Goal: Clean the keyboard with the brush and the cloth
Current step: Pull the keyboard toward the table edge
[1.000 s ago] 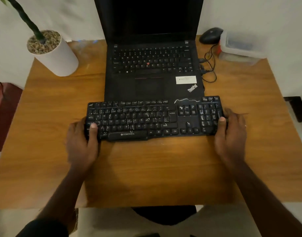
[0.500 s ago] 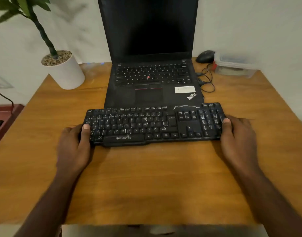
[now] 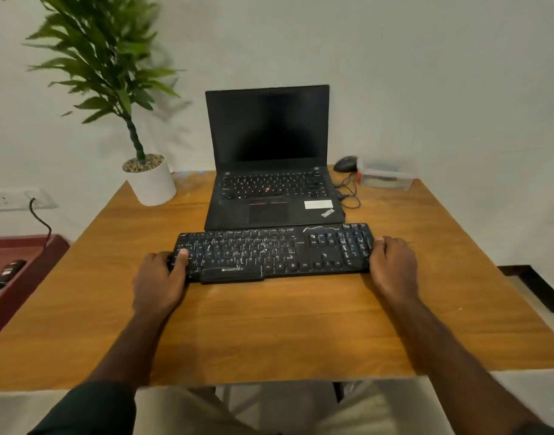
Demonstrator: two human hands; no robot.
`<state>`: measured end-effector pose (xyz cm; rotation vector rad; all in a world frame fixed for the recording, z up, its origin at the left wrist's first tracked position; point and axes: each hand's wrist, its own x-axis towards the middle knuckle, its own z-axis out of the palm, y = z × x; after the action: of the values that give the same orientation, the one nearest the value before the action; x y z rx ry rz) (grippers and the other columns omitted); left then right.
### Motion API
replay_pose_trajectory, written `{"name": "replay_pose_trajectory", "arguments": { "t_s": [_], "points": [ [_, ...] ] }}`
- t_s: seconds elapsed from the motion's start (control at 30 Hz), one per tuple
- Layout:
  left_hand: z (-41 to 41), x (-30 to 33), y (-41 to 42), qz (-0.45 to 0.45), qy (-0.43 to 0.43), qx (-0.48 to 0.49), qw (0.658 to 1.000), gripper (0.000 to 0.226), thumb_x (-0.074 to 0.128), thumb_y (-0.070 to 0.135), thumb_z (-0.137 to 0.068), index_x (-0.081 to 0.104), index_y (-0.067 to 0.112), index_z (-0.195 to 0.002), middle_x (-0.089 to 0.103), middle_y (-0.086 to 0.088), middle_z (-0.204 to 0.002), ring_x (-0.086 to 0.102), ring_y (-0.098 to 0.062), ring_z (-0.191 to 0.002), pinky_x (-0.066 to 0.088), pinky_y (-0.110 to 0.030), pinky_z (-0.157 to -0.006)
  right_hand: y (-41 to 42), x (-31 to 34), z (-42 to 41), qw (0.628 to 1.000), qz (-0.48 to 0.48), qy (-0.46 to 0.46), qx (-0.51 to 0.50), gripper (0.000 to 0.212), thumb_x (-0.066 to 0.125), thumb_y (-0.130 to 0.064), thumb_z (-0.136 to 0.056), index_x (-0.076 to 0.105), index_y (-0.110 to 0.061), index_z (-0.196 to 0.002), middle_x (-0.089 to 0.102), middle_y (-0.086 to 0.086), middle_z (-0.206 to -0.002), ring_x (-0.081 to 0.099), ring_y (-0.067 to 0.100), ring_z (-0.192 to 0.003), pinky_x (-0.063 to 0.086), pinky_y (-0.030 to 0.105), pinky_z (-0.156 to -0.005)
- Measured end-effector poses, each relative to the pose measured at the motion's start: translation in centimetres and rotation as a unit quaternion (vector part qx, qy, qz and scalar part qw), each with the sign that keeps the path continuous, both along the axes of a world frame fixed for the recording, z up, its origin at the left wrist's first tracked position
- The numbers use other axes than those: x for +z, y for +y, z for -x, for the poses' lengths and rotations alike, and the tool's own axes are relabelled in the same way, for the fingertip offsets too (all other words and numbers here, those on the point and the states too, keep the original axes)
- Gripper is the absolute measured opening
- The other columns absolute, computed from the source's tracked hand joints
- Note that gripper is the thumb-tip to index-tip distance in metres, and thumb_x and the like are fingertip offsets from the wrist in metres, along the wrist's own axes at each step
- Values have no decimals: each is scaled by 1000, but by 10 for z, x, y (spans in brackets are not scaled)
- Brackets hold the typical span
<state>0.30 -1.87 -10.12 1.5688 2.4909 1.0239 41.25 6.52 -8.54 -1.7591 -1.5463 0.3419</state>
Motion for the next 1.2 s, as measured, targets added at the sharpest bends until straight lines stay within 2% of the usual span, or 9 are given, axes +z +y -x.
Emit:
{"name": "replay_pose_trajectory", "arguments": {
  "t_s": [0.1, 0.2, 0.4, 0.5, 0.6, 0.77, 0.9, 1.03, 1.2],
  "points": [
    [-4, 5, -3, 3, 3, -4, 1000, 74, 20, 73, -94, 61, 13, -79, 59, -9, -76, 57, -30, -73, 45, -40, -64, -1, 1, 2, 1000, -1, 1, -14, 37, 39, -24, -107, 62, -9, -82, 59, 8, -84, 51, 24, -81, 33, 33, -73],
    [-6, 9, -2, -3, 5, -6, 1000, 70, 23, 66, -96, 63, 10, -84, 58, -10, -81, 56, -31, -77, 48, -43, -68, 3, 3, 5, 999, 5, 12, -31, 39, 39, -26, -106, 57, -12, -74, 59, 9, -81, 54, 27, -79, 33, 33, -70],
    [1, -1, 2, -1, 4, -3, 1000, 64, 28, 59, -98, 65, 8, -90, 57, -11, -86, 56, -33, -83, 50, -46, -74, 6, 2, 6, 1000, 13, 3, -21, 39, 41, -29, -106, 65, -12, -81, 61, 5, -83, 55, 20, -78, 35, 32, -65],
    [-1, 0, 6, 22, 16, -3, 1000, 55, 35, 52, -101, 63, 5, -95, 49, -8, -88, 55, -36, -89, 48, -49, -81, 7, 3, 5, 1000, 10, 4, -21, 39, 43, -27, -106, 66, -10, -80, 63, 7, -82, 55, 21, -77, 39, 34, -67],
    [-1, 0, 7, 24, 14, -7, 1000, 53, 36, 51, -102, 63, 5, -95, 47, -8, -88, 53, -36, -90, 46, -51, -83, 6, 6, 6, 1000, 10, 7, -16, 36, 45, -25, -105, 70, -8, -86, 65, 8, -85, 55, 20, -78, 35, 31, -68],
    [11, -10, 11, -3, -1, -23, 1000, 71, 22, 66, -96, 63, 10, -85, 58, -12, -78, 56, -34, -76, 51, -53, -73, 3, 10, 7, 1000, 8, 11, -24, 33, 46, -22, -105, 70, -6, -89, 64, 7, -87, 55, 19, -80, 36, 29, -68],
    [11, -6, 5, -22, -40, -18, 999, 66, 25, 66, -98, 59, 14, -75, 59, -12, -75, 57, -36, -77, 48, -47, -69, 2, 15, 10, 999, 10, 16, -26, 33, 47, -21, -105, 66, -11, -80, 59, -1, -76, 49, 5, -70, 32, 14, -58],
    [0, 10, -6, -46, -100, -7, 994, 58, 41, 47, -102, 53, 5, -63, 53, -12, -60, 49, -31, -59, 36, -36, -55, 2, 11, 5, 997, 12, 51, -52, 37, 50, -25, -100, 66, -9, -71, 64, 5, -72, 59, 23, -72, 45, 35, -64],
    [-7, 15, -33, -53, -87, -9, 995, 61, 40, 44, -98, 50, -1, -59, 50, -18, -56, 46, -34, -56, 33, -40, -53, -26, 10, -3, 990, -13, 109, -83, 32, 52, -16, -96, 72, -4, -75, 69, 7, -75, 62, 24, -74, 47, 35, -66]
  ]
}}
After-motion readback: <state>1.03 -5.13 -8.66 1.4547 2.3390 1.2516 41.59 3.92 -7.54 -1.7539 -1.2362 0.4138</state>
